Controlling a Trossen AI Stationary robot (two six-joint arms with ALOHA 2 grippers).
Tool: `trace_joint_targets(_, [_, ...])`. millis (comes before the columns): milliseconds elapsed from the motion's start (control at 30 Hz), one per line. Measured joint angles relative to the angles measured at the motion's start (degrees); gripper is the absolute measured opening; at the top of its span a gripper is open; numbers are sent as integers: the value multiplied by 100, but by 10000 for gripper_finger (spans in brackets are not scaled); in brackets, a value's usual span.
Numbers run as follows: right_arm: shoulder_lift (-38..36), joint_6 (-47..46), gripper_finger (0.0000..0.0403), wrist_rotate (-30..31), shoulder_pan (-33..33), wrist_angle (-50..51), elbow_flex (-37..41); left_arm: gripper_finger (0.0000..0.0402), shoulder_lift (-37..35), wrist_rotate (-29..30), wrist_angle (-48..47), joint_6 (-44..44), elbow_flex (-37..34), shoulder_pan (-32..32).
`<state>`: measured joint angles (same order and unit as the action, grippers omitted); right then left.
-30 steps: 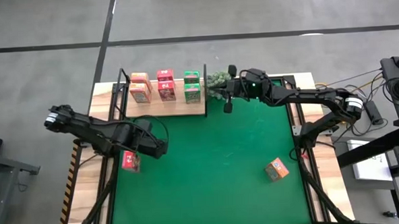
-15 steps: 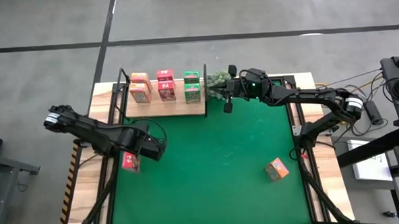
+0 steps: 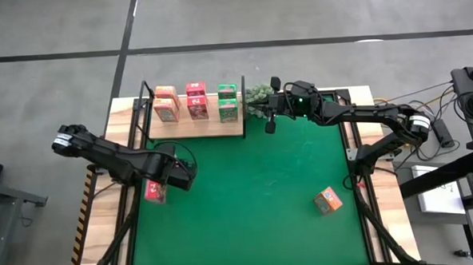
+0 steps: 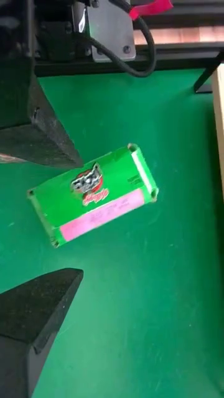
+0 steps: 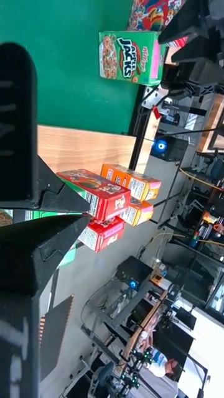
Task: Stack cereal on shelf
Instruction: Put the green cereal box on the shelf aligned with the other green cereal box
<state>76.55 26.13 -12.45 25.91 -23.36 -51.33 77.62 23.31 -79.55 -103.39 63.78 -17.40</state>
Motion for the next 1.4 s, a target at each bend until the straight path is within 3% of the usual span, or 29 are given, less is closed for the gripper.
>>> trace_joint_targets(467, [2,46,9,0,0,46,0,258,4,186,487,-347,-629,1])
trace_joint_targets(900, [2,55,9,2,0,44,0,197,7,214,695,-359,-771,-3])
trace_joint_targets(1200, [2,52,9,3,0,46,0,157,9,225,697,-141,-760,-5])
trace_joint_targets(1400, [2,51,9,4,0,64,0,150,9,446,685,642,-445,-3])
